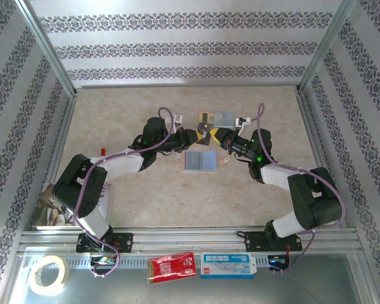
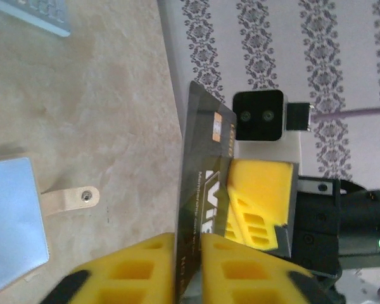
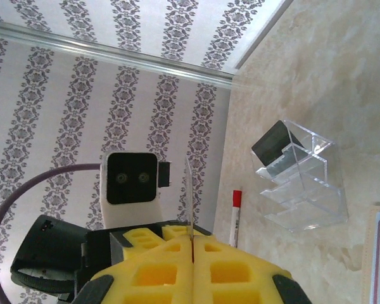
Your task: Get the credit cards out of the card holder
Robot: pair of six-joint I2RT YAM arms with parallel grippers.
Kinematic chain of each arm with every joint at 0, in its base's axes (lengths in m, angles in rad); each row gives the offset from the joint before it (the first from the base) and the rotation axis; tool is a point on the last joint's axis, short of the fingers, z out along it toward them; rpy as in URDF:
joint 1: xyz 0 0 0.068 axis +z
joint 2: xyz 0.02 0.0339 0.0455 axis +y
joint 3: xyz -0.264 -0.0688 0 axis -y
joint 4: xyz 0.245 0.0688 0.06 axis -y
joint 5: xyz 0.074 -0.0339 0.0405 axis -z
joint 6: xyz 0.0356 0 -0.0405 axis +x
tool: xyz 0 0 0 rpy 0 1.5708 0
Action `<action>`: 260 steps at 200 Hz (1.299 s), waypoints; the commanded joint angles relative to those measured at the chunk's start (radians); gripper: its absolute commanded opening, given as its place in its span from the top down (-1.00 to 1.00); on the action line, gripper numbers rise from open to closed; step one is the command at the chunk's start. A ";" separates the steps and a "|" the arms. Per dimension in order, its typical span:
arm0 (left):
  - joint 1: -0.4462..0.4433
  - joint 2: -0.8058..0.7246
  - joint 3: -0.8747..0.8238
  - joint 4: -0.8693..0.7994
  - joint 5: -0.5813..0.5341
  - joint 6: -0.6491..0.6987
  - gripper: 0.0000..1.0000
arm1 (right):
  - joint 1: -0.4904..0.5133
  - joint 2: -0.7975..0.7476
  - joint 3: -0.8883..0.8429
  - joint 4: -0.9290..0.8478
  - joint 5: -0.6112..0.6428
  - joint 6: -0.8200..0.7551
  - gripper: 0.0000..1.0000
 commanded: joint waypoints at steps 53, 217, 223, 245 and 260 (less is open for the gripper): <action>0.094 -0.067 0.066 -0.279 -0.034 0.238 1.00 | -0.046 -0.030 0.016 -0.244 0.067 -0.083 0.00; 0.209 -0.080 0.366 -0.944 -0.560 1.596 1.00 | -0.048 -0.084 0.093 -0.662 0.113 -0.355 -0.72; 0.214 -0.074 0.368 -0.951 -0.542 1.625 1.00 | -0.048 -0.082 0.095 -0.664 0.111 -0.357 -0.74; 0.236 -0.053 0.371 -0.967 -0.446 1.737 1.00 | -0.048 -0.074 0.102 -0.672 0.110 -0.364 -0.84; 0.248 -0.028 0.389 -1.004 -0.397 1.796 1.00 | -0.050 -0.073 0.104 -0.678 0.117 -0.365 -0.92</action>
